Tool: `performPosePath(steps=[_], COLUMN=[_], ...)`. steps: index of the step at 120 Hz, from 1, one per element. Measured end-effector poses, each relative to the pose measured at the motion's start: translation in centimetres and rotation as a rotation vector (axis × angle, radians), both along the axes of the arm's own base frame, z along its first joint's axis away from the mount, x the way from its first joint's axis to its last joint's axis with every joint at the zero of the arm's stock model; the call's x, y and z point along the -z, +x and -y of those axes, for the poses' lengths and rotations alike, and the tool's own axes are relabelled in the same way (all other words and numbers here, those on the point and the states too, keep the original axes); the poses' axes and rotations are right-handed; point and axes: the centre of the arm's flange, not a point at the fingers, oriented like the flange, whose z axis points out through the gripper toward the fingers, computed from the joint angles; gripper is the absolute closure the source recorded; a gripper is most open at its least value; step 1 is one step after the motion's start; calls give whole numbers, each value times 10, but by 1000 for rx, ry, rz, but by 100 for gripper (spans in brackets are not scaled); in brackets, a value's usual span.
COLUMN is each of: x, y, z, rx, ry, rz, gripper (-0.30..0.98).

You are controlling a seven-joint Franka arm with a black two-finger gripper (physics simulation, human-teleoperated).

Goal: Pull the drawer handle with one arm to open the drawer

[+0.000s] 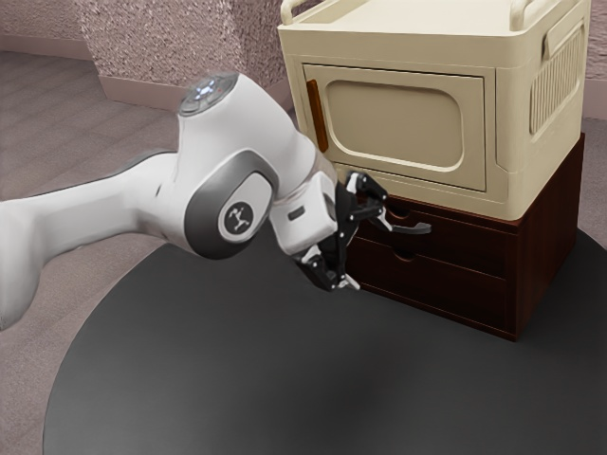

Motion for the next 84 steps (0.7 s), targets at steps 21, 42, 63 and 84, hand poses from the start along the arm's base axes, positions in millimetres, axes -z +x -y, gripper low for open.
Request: performPosePath(steps=[21, 42, 63, 84], x=[11, -2, 0, 17], y=[7, 13, 25, 33], z=[-1, -6, -18, -16], rx=[1, -6, -23, -17], ry=[0, -1, -3, -4], rz=[-9, 23, 27, 4], gripper=[0, 0, 0, 0])
